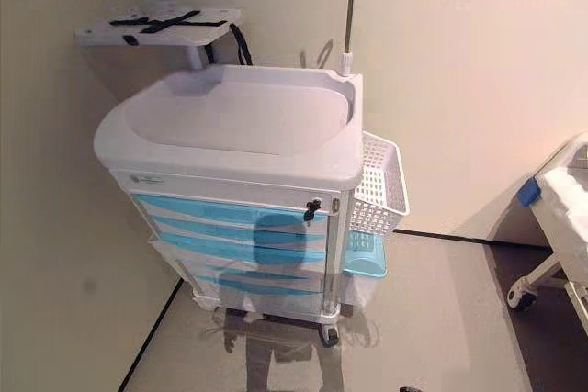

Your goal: Open the drawer and pick up the medicine

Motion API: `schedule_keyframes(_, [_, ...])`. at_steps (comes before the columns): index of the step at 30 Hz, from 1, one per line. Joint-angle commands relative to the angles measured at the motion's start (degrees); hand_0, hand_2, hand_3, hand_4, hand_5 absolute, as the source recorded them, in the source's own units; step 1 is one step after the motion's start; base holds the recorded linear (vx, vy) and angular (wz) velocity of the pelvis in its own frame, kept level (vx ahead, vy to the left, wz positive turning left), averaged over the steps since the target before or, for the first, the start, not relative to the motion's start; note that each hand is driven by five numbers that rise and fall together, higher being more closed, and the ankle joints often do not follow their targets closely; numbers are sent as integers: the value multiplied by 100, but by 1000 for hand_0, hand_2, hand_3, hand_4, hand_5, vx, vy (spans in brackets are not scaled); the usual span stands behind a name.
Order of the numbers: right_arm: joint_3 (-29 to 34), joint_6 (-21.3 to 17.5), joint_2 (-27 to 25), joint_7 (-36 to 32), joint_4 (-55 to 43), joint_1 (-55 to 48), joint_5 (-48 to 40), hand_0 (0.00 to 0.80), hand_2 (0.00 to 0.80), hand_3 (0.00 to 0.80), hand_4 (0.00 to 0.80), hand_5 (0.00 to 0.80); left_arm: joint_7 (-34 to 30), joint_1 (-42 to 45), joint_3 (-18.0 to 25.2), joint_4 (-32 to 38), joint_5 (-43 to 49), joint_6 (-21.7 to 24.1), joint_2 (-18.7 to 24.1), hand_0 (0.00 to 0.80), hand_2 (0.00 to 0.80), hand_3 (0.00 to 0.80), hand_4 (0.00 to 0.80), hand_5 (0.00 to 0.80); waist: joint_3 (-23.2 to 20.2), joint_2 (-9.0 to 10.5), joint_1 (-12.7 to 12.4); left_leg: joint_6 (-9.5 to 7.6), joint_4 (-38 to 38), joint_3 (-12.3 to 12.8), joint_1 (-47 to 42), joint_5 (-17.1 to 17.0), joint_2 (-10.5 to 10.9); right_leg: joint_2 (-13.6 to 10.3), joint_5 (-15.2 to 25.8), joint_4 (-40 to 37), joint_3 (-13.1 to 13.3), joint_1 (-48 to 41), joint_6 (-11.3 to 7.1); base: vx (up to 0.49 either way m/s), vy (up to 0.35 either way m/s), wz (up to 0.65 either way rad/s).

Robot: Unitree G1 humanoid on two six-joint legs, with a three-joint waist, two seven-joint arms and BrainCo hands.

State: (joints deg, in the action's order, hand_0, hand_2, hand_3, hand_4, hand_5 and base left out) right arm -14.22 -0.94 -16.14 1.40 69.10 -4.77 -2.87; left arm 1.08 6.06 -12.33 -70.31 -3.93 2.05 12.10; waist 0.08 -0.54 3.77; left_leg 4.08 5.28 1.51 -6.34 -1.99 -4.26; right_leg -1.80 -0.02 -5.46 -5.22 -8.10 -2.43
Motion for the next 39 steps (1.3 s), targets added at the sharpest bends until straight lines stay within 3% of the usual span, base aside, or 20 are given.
schedule_keyframes(1, [-132,-157,195,79,363,452,53,0,0,0,0,0,9,-380,-120,-289,194,118,-79,0,0,0,0,0,216,239,34,-195,-28,223,-122,290,299,-61,-80,46,-42,135,-369,0,0,0])
schedule_keyframes(18, [-101,-156,154,84,358,439,51,0,0,0,0,0,51,-376,11,-144,-5,161,-2,0,0,0,0,0,271,266,15,-203,-28,152,-110,293,323,-79,-89,65,-110,115,-360,0,0,0])
schedule_keyframes(27, [-101,-168,28,83,233,522,104,0,0,0,0,0,62,-436,381,212,-563,271,186,0,0,0,0,0,524,311,-84,-272,-265,-2,226,314,397,-160,-135,299,-186,357,-350,-8,17,7])
schedule_keyframes(33, [-150,-212,-69,119,15,697,56,0,0,0,0,0,115,-679,700,977,-1716,512,318,0,0,0,0,0,859,372,-128,-340,-670,-114,934,332,494,-247,-210,825,-222,1066,-316,-88,41,12])
schedule_keyframes(36, [-240,-240,-124,155,-158,983,-32,0,0,0,0,0,200,-989,808,1680,-2578,722,382,0,0,0,0,0,1272,391,-133,-411,-1204,-172,1659,374,611,-337,-347,1606,-240,1889,-280,-209,75,19])
schedule_keyframes(39, [-281,-263,-147,163,-243,1095,-62,0,0,0,0,0,208,-1163,824,1897,-2910,783,392,0,0,0,0,0,1384,427,-134,-435,-1531,-179,2053,431,651,-407,-364,1897,-222,2269,-270,-141,46,18])
